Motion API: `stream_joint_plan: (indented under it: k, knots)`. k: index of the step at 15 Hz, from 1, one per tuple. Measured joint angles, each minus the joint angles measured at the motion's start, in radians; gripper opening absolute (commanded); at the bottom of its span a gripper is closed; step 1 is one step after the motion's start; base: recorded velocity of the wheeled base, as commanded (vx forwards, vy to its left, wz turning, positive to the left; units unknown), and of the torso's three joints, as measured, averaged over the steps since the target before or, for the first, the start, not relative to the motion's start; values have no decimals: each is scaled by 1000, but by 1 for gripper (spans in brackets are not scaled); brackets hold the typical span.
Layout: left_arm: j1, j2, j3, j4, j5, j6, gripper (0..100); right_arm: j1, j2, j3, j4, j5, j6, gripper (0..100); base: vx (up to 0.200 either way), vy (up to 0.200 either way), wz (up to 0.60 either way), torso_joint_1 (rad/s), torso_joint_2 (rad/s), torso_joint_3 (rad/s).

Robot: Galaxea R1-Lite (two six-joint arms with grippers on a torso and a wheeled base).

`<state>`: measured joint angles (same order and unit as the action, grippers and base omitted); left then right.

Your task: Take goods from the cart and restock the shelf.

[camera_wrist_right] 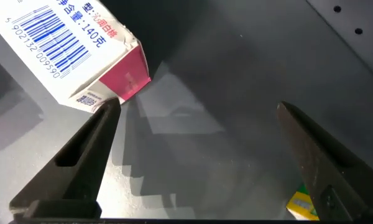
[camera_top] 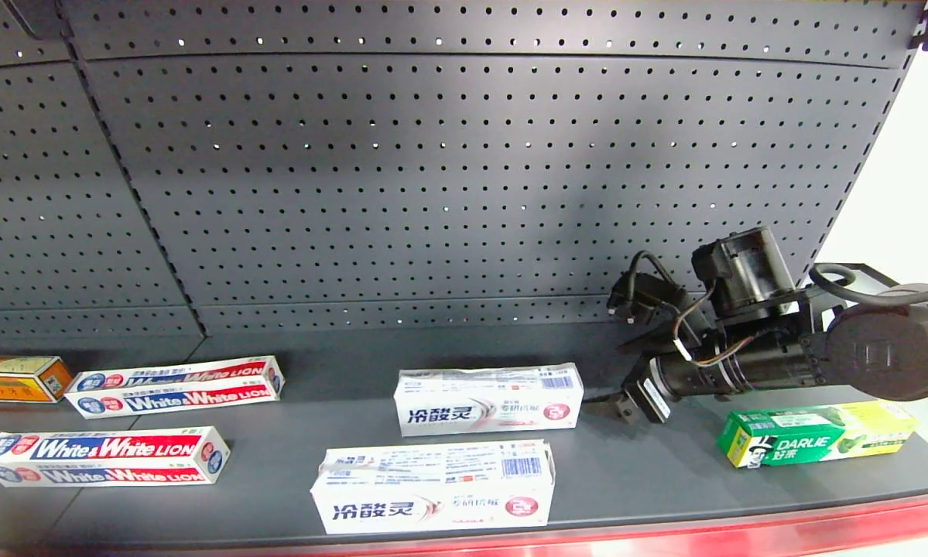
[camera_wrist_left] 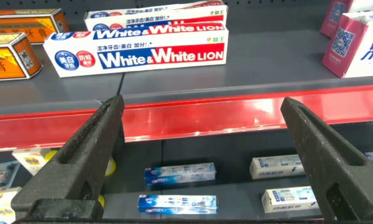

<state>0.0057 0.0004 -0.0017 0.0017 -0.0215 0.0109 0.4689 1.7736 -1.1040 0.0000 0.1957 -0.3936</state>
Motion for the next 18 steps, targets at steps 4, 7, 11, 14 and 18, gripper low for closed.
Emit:
stream_joint_plan:
  k: [4, 7, 11, 14, 18]
  knots:
    - [0, 0, 0, 0, 0, 0, 100, 11, 5, -8, 0, 0, 1, 100, 0, 0, 0, 0, 0, 0]
    - [0, 0, 0, 0, 0, 0, 100, 9, -1, -4, -2, -14, 2, 100, 0, 0, 0, 0, 0, 0]
    - [0, 0, 0, 0, 0, 0, 100, -32, -85, -1, -72, -18, 10, 100, 0, 0, 0, 0, 0, 0]
    - [0, 0, 0, 0, 0, 0, 100, -69, -173, 28, -118, -20, 70, 100, 0, 0, 0, 0, 0, 0]
    - [0, 0, 0, 0, -1, 1, 100, -66, -266, 152, -287, -86, 191, 100, 0, 0, 0, 0, 0, 0]
